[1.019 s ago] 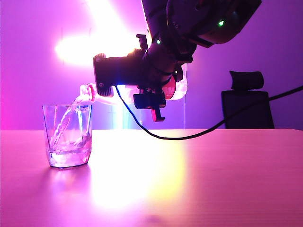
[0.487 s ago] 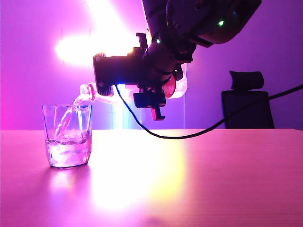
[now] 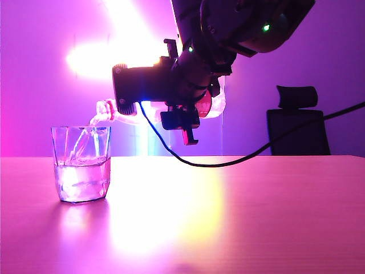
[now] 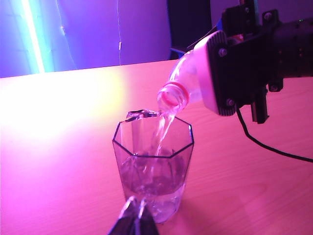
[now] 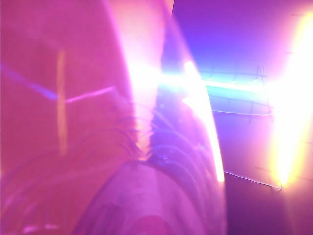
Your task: Pick up the mineral water bottle on the table and pour water into the mug until it's half full.
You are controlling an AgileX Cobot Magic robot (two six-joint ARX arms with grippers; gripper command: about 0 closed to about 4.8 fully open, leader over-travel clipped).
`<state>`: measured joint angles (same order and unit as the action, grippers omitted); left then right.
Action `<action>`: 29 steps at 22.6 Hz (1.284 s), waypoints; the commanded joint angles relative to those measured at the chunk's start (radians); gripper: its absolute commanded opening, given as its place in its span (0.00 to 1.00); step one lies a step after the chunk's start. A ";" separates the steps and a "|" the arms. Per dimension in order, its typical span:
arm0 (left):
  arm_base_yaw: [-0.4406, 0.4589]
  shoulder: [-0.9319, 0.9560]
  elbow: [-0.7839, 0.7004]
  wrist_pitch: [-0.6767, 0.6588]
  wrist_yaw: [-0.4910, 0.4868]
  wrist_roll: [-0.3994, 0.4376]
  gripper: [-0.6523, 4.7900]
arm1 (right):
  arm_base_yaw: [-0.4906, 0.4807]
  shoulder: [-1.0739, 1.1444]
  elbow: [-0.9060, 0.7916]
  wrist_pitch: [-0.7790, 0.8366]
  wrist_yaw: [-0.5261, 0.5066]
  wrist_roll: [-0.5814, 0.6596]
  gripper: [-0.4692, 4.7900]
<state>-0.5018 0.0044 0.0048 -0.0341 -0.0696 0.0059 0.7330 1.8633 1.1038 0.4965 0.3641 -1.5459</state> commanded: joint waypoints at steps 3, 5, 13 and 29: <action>0.000 0.002 0.004 0.013 0.003 -0.003 0.12 | 0.002 -0.010 0.012 0.039 0.004 0.002 0.56; 0.000 0.002 0.004 0.013 0.003 -0.003 0.12 | 0.002 -0.010 0.012 0.039 0.004 0.010 0.56; 0.000 0.002 0.004 0.013 0.003 -0.003 0.12 | 0.014 -0.010 0.012 0.023 0.004 0.260 0.56; 0.037 0.002 0.004 0.013 0.005 -0.003 0.12 | 0.057 -0.070 0.012 -0.039 0.020 1.014 0.57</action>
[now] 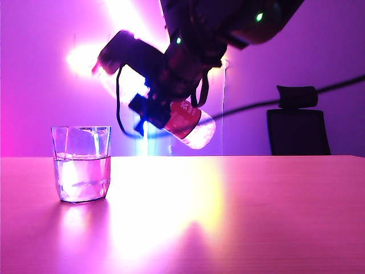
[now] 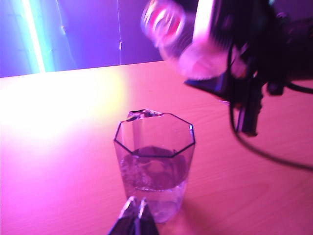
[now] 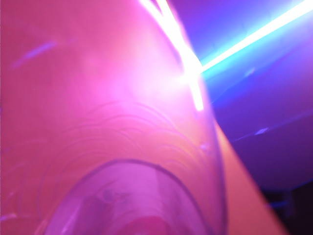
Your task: Pick up the mineral water bottle on the table and pour water into the mug until it's half full.
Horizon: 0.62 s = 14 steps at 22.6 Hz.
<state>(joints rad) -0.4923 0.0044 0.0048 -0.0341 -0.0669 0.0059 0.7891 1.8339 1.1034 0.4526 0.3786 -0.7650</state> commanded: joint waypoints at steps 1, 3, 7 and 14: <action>0.043 0.002 0.004 0.013 0.003 -0.003 0.12 | 0.000 -0.052 0.012 -0.012 0.005 0.302 0.57; 0.084 0.002 0.004 0.013 0.003 -0.003 0.12 | -0.007 -0.076 0.012 -0.047 -0.006 0.456 0.57; 0.196 0.002 0.004 0.013 0.002 -0.003 0.12 | -0.027 -0.116 -0.018 -0.078 -0.105 0.707 0.57; 0.346 0.002 0.004 0.013 0.002 -0.003 0.12 | -0.066 -0.193 -0.256 0.145 -0.133 0.804 0.57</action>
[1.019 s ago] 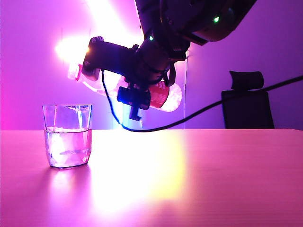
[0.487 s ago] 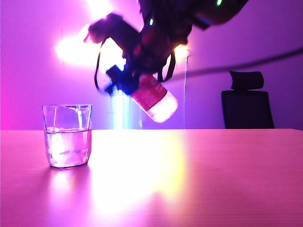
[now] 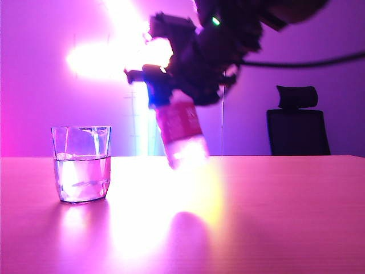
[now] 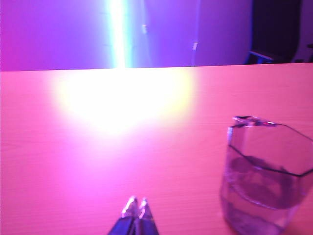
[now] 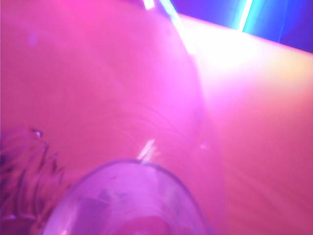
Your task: Pick up the mineral water bottle on the table and pour water into the mug until it's half full.
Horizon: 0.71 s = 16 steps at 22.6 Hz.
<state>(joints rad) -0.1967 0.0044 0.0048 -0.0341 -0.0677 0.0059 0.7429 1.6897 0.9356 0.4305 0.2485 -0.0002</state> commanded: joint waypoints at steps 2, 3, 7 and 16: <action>0.093 0.002 0.004 0.013 0.001 -0.003 0.12 | -0.058 -0.076 -0.200 0.311 -0.008 0.108 0.57; 0.104 0.002 0.004 0.013 0.001 -0.003 0.12 | -0.069 -0.080 -0.229 0.348 -0.017 0.135 0.57; 0.128 0.002 0.004 0.013 0.001 -0.003 0.12 | -0.120 -0.079 -0.310 0.436 -0.070 0.235 0.57; 0.128 0.002 0.004 0.013 0.001 -0.003 0.12 | -0.127 -0.079 -0.350 0.461 -0.093 0.234 0.62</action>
<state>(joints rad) -0.0696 0.0044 0.0048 -0.0341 -0.0677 0.0059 0.6151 1.6207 0.5812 0.8555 0.1562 0.2344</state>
